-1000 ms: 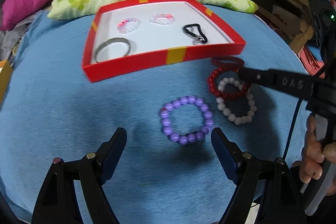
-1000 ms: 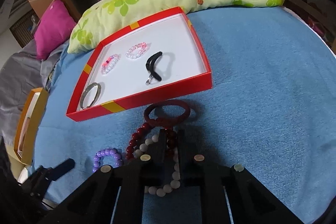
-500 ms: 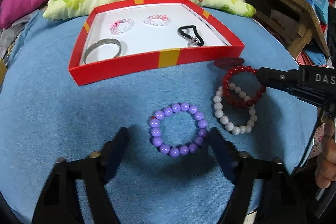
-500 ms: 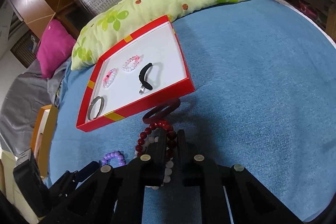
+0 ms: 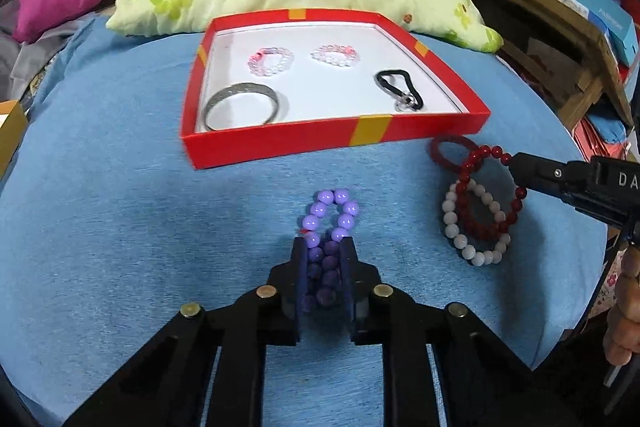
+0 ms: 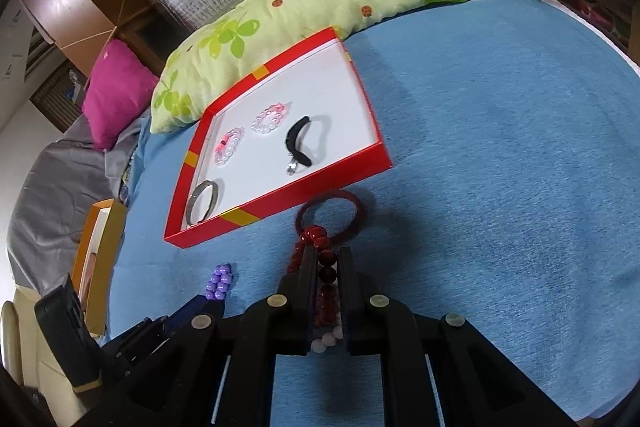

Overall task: Organize jewelry
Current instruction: 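Grasp the purple bead bracelet with the left tool while the right tool grasps the red bead bracelet, then carry the purple and red bracelets into the red box and open both tools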

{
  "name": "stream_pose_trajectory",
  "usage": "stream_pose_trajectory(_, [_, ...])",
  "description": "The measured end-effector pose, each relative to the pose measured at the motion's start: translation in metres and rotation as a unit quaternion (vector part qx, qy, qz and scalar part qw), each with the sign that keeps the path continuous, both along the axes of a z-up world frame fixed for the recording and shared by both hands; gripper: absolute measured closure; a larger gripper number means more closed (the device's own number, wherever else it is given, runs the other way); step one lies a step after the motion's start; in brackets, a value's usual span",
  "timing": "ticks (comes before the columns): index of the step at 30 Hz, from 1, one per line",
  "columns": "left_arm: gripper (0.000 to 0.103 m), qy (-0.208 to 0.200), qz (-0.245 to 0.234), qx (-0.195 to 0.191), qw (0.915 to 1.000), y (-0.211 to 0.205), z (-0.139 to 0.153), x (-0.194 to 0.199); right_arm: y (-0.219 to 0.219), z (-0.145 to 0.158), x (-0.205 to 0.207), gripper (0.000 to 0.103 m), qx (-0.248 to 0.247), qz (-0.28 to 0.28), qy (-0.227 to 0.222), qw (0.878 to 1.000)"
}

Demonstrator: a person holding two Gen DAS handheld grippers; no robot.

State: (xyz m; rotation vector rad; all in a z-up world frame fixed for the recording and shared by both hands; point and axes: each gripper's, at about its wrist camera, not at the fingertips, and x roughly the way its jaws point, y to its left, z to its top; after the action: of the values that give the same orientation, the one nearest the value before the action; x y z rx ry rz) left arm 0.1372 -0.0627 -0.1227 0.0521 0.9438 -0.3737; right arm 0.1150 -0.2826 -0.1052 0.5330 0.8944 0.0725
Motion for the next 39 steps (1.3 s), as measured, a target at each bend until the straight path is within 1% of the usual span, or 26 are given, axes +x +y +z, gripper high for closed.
stream_pose_trajectory(1, [0.096, -0.005, 0.002, 0.002, 1.0000, 0.002, 0.002, 0.000, 0.002, 0.001, 0.000, 0.092, 0.002, 0.003, -0.003, 1.000])
stream_pose_trajectory(5, [0.096, -0.005, 0.011, -0.002, 0.9999, 0.010, 0.005, 0.000, 0.012, 0.005, -0.002, 0.092, 0.004, 0.021, -0.018, 1.000])
stream_pose_trajectory(7, [0.096, 0.004, 0.015, -0.006, 0.9999, 0.013, 0.004, 0.001, 0.016, 0.007, -0.003, 0.092, 0.006, 0.027, -0.023, 0.999])
stream_pose_trajectory(9, [0.096, 0.016, 0.010, -0.018, 0.9997, 0.014, 0.003, 0.002, 0.018, 0.007, -0.003, 0.092, 0.003, 0.029, -0.024, 0.999])
stream_pose_trajectory(10, [0.094, 0.016, 0.011, -0.021, 0.9996, 0.015, 0.004, 0.002, 0.018, 0.006, -0.002, 0.092, 0.001, 0.028, -0.023, 0.999])
stream_pose_trajectory(11, [0.081, 0.018, 0.009, -0.024, 0.9995, 0.014, 0.004, 0.001, 0.018, 0.005, -0.002, 0.092, 0.002, 0.026, -0.020, 0.999])
stream_pose_trajectory(12, [0.071, 0.019, 0.007, -0.028, 0.9994, 0.014, 0.005, 0.001, 0.016, 0.004, -0.002, 0.092, 0.003, 0.025, -0.018, 1.000])
stream_pose_trajectory(13, [0.048, 0.018, 0.006, -0.032, 0.9993, 0.013, 0.005, 0.000, 0.015, 0.003, -0.002, 0.092, 0.003, 0.024, -0.016, 1.000])
stream_pose_trajectory(14, [0.033, 0.016, 0.008, -0.031, 0.9994, 0.012, 0.006, -0.001, 0.014, 0.002, -0.002, 0.092, 0.002, 0.023, -0.014, 1.000])
stream_pose_trajectory(17, [0.031, 0.015, -0.006, -0.032, 0.9993, 0.004, 0.004, -0.003, 0.011, 0.000, -0.002, 0.092, 0.001, 0.020, -0.008, 1.000])
stream_pose_trajectory(18, [0.031, 0.021, -0.013, -0.027, 0.9993, -0.001, 0.000, -0.002, 0.010, 0.000, -0.002, 0.092, 0.001, 0.020, -0.007, 1.000])
stream_pose_trajectory(20, [0.031, 0.028, -0.008, -0.006, 0.9996, -0.008, -0.010, 0.001, 0.009, 0.000, -0.002, 0.092, 0.001, 0.019, -0.007, 1.000])
stream_pose_trajectory(22, [0.031, 0.002, -0.007, 0.016, 0.9998, -0.015, -0.012, -0.001, 0.009, 0.000, -0.002, 0.092, 0.001, 0.019, -0.007, 1.000])
stream_pose_trajectory(23, [0.032, -0.009, -0.014, 0.028, 0.9995, -0.020, -0.012, -0.001, 0.009, 0.000, -0.002, 0.092, 0.001, 0.020, -0.006, 1.000])
stream_pose_trajectory(24, [0.037, -0.019, -0.022, 0.034, 0.9990, -0.025, -0.012, -0.003, 0.009, 0.000, -0.002, 0.092, 0.001, 0.021, -0.005, 1.000])
stream_pose_trajectory(26, [0.078, -0.030, -0.028, 0.029, 0.9987, -0.028, -0.011, -0.003, 0.010, 0.001, -0.003, 0.092, -0.001, 0.022, -0.006, 1.000])
stream_pose_trajectory(27, [0.083, -0.029, -0.034, 0.023, 0.9988, -0.027, -0.009, -0.002, 0.011, 0.002, -0.003, 0.092, -0.004, 0.023, -0.008, 1.000])
stream_pose_trajectory(32, [0.084, -0.018, -0.030, -0.007, 0.9994, -0.017, -0.003, 0.002, 0.019, 0.007, -0.007, 0.092, -0.005, 0.038, -0.024, 0.999])
stream_pose_trajectory(39, [0.083, -0.039, -0.018, -0.031, 0.9986, -0.002, 0.017, -0.002, 0.022, 0.018, -0.012, 0.092, 0.012, 0.048, -0.058, 0.997])
